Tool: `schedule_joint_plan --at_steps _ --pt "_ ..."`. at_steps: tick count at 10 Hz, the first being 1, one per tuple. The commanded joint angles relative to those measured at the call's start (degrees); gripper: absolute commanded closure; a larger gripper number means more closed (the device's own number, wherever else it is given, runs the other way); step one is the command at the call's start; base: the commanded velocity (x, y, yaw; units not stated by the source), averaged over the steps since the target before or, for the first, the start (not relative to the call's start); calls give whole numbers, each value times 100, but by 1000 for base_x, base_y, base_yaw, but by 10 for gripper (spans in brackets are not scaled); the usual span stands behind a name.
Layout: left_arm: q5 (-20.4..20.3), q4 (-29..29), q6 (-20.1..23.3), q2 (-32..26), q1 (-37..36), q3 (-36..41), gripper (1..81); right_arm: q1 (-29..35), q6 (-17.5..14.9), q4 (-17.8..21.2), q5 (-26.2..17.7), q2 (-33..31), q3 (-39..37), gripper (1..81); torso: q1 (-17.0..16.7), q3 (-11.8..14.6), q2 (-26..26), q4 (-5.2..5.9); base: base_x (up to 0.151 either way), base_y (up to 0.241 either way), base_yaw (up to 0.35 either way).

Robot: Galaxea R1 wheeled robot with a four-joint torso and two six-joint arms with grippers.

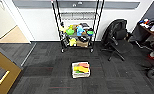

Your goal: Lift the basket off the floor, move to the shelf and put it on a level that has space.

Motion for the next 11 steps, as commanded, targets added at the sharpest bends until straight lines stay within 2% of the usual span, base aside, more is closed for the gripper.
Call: schedule_joint_plan --at_steps 1,11 --pt "260 45 -18 -112 -252 113 10 291 12 -4 -262 -113 74 10 0 0 0 0 122 0 0" --pt "278 45 -18 -121 -252 113 10 265 12 -4 -262 -113 -5 10 2 0 0 0 123 0 0"
